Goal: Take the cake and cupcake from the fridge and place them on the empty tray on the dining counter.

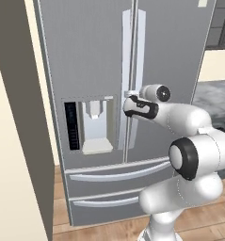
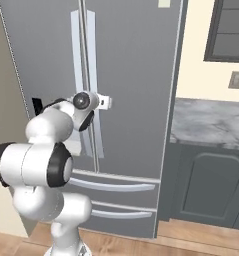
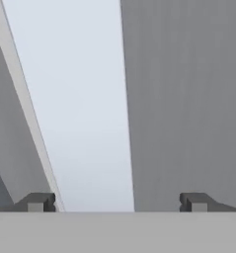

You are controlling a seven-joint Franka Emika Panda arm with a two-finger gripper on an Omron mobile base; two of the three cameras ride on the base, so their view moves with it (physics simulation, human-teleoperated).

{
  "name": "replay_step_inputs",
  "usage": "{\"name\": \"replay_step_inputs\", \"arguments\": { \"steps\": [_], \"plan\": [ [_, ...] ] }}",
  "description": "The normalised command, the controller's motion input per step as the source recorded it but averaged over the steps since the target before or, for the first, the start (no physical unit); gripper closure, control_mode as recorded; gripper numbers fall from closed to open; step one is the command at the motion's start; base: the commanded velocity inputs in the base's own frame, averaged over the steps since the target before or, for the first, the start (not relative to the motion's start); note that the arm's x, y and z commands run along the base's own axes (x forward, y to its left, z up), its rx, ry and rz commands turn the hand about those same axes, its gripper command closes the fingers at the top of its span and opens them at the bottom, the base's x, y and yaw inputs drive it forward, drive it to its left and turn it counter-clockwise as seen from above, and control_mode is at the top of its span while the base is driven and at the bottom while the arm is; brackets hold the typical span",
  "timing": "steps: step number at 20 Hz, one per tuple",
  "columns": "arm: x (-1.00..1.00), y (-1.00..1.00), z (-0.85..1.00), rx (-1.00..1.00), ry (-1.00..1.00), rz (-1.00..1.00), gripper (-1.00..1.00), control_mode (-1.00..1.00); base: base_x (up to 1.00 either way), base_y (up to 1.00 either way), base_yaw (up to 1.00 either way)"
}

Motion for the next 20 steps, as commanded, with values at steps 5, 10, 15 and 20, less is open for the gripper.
{"name": "replay_step_inputs", "arguments": {
  "steps": [5,10,15,20],
  "plan": [
    [0.73,0.0,0.0,0.0,0.03,0.0,1.0,-1.0,0.0,0.0,0.0],
    [0.14,0.0,0.0,0.0,0.19,0.0,1.0,-1.0,0.0,0.0,0.0],
    [-0.72,-0.14,0.02,0.0,0.24,0.0,1.0,-1.0,0.0,0.0,0.0],
    [-1.0,-0.36,0.0,0.0,0.02,-0.01,1.0,-1.0,0.0,0.0,0.0]
  ]
}}
